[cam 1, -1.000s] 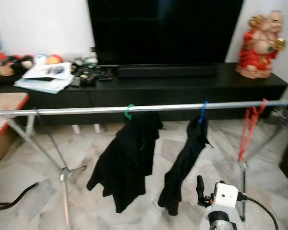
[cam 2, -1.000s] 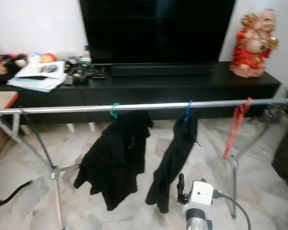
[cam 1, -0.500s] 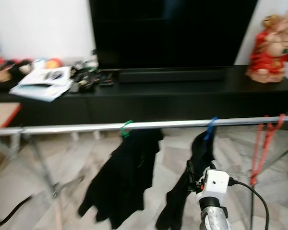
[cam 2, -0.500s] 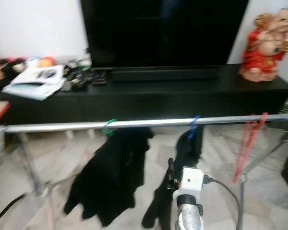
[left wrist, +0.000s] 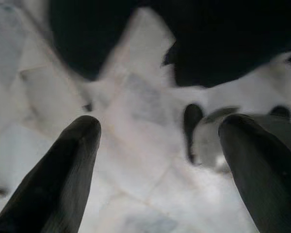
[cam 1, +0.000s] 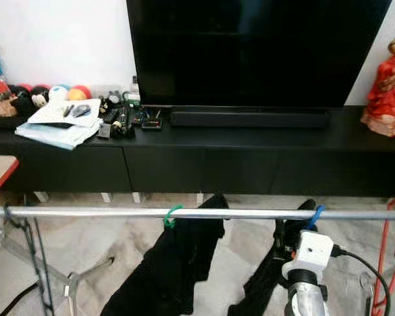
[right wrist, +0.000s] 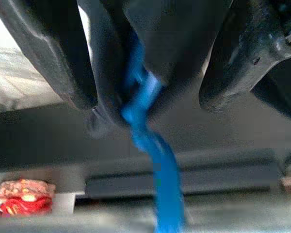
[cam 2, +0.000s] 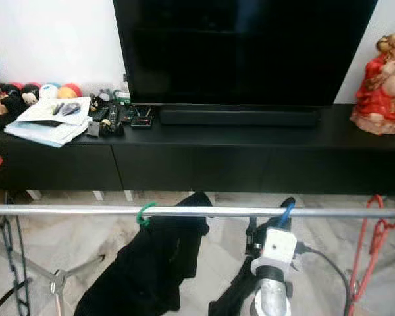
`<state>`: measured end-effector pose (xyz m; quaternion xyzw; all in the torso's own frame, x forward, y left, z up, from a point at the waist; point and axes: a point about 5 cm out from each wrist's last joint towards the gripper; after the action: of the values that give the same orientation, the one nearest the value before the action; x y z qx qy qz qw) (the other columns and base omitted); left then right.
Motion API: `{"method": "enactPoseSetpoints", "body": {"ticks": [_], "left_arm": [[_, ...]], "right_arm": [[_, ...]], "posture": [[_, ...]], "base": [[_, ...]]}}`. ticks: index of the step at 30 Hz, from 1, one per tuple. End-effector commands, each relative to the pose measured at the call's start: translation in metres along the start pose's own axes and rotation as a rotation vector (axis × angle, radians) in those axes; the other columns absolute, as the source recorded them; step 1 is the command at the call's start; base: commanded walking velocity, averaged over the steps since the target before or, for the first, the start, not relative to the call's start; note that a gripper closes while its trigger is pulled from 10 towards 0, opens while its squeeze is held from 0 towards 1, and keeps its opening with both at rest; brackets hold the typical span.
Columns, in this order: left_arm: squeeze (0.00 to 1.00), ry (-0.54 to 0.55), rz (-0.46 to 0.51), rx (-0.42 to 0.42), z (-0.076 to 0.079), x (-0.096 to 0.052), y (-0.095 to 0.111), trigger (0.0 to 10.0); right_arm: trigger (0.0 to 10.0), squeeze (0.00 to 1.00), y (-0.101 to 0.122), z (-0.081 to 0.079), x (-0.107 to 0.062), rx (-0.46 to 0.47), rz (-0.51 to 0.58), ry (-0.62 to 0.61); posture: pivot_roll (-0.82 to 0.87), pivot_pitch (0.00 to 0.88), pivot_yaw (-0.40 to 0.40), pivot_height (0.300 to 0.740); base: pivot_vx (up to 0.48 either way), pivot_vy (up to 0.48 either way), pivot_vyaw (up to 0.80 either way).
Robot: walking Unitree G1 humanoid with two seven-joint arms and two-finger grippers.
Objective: Hang hanger
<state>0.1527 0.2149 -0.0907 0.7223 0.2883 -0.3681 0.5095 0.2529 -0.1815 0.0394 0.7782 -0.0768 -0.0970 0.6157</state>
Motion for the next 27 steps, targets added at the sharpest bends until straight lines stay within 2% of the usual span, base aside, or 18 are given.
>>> {"method": "enactPoseSetpoints", "body": {"ticks": [1,5,12,14,18,19,23,27], "left_arm": [[0.0,-0.001,-0.052,0.003,0.001,-0.003,-0.014,10.0],[0.0,-0.008,-0.061,0.007,0.009,-0.003,-0.015,10.0],[0.0,-0.019,-0.084,0.01,0.01,-0.006,-0.026,10.0],[0.0,-0.021,-0.089,0.009,0.007,-0.008,-0.03,10.0],[0.0,-0.009,-0.09,0.006,-0.013,-0.013,-0.037,10.0],[0.0,-0.009,-0.09,0.006,-0.013,-0.013,-0.037,10.0],[0.0,-0.001,-0.089,0.007,-0.025,-0.015,-0.04,10.0],[0.0,-0.014,-0.074,0.009,-0.011,-0.008,-0.025,10.0]], "right_arm": [[10.0,0.0,0.006,-0.008,0.001,0.008,0.015,0.016],[10.0,0.0,0.006,-0.011,-0.005,0.004,-0.019,0.039],[10.0,0.0,0.002,-0.009,-0.005,-0.027,-0.082,0.012],[10.0,0.0,0.001,-0.01,-0.005,-0.015,-0.094,0.011],[10.0,0.0,-0.002,-0.014,-0.003,-0.016,-0.155,0.016],[10.0,0.0,-0.002,-0.014,-0.003,-0.016,-0.155,0.016],[10.0,0.0,-0.013,-0.021,-0.005,-0.008,-0.235,0.051],[10.0,0.0,-0.016,-0.024,-0.005,-0.011,-0.263,0.064]], "posture": [[0.08,0.0,0.006,0.74],[0.07,0.0,0.008,0.74],[0.07,0.0,0.01,0.74],[0.07,0.0,0.01,0.74],[0.07,0.0,0.011,0.74],[0.07,0.0,0.011,0.74],[0.07,0.0,0.01,0.74],[0.07,0.0,0.009,0.74]], "base": [[0.0,0.0,0.0],[0.0,0.0,0.0],[0.0,0.0,0.0],[0.0,0.0,0.0],[0.0,0.0,0.0],[0.0,0.0,0.0],[0.0,0.0,0.0],[0.0,0.0,0.0]]}}
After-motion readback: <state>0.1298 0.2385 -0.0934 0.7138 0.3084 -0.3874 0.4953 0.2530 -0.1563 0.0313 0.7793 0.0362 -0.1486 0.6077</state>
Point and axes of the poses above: a point about 5 cm out from each wrist's last joint towards the gripper, its own x axis pointing out of the wrist towards the gripper, its own y axis along the axis of the wrist's last joint, z = x × y, and after that the axes turned 14 degrees about x, right-handed
